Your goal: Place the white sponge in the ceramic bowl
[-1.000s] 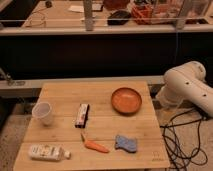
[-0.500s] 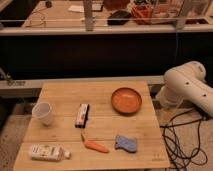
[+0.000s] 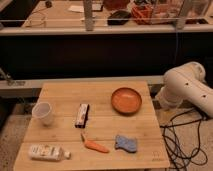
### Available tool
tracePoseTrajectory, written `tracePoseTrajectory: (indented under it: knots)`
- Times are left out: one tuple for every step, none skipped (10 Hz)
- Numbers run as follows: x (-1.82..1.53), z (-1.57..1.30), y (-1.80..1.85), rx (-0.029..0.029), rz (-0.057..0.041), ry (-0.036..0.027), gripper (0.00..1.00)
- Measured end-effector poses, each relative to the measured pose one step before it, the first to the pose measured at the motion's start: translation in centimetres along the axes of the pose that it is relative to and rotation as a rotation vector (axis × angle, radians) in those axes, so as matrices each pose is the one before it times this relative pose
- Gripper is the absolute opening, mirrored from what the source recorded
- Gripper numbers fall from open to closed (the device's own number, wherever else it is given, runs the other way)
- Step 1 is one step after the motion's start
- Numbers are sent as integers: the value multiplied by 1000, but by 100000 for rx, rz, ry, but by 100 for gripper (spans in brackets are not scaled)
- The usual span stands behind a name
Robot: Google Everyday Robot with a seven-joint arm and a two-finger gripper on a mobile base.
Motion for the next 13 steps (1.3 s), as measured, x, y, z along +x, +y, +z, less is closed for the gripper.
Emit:
tracePoseTrajectory:
  knots:
    - [-1192,819,1218,-37,-6717,-439,80]
    - [-1512,768,953,326,-6396,114,80]
    - [-2386,864,877,104,-7332,-692,80]
    - [-1970,732,587,306,-6856,-386,80]
    - [-1386,589,318,419,-5919,-638,80]
    - [-2277,1860,29,71,-10389,-1922,80]
    - [-1155,1385,-110,-235,-3854,-1470,80]
    - [-859,1937,496,-827,-3715,-1983,80]
    - [-487,2236,653,-812,-4176,-2553,80]
    - [-425,1823,452,-642,-4128,-2261,80]
    - [-390,1314,352,-118,-3400,-701,80]
    - [-614,888,518,-53,-5510,193,80]
    - [-943,574,503,35,-9652,-643,80]
